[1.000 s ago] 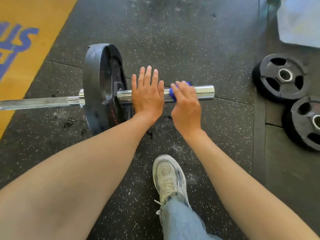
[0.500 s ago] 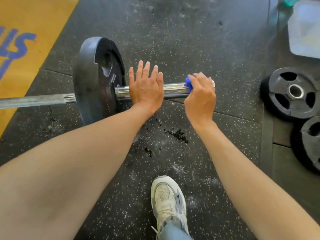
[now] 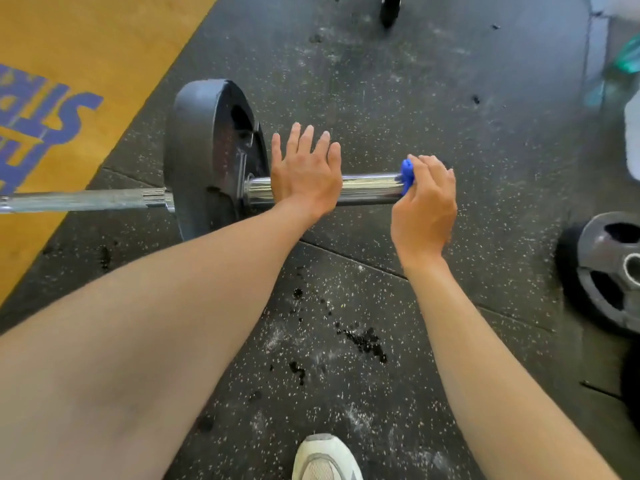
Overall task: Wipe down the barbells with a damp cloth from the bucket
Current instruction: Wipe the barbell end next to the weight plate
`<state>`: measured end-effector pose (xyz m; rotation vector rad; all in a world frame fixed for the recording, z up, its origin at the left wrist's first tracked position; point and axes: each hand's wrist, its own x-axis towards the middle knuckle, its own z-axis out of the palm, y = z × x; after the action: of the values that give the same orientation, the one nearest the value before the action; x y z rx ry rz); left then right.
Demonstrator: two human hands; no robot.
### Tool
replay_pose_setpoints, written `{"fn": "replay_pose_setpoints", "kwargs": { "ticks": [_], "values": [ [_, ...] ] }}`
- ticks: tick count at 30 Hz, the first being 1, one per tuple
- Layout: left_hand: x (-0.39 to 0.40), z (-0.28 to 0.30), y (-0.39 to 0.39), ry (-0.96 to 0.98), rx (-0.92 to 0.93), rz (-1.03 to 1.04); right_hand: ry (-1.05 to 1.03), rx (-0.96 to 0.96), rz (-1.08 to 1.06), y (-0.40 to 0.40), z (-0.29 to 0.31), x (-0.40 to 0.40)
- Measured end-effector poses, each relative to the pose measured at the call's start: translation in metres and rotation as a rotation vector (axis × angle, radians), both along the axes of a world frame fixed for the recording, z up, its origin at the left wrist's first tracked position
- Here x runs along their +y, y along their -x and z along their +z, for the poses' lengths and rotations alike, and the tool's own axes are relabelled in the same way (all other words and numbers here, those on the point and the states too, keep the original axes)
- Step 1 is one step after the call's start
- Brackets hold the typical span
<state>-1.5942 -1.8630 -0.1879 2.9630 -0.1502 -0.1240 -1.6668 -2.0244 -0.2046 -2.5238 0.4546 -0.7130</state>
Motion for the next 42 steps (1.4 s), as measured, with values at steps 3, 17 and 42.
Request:
{"fn": "replay_pose_setpoints", "kwargs": {
  "ticks": [3, 17, 42],
  "values": [
    [-0.003, 0.002, -0.027, -0.009, -0.002, 0.021, 0.128, -0.025, 0.281, -0.017, -0.005, 0.024],
    [-0.009, 0.008, -0.155, -0.004, 0.170, 0.057, -0.026, -0.060, 0.105, -0.145, -0.009, -0.018],
    [-0.008, -0.006, -0.190, 0.056, -0.043, 0.079, -0.033, -0.145, 0.141, -0.182, -0.014, -0.011]
  ]
}}
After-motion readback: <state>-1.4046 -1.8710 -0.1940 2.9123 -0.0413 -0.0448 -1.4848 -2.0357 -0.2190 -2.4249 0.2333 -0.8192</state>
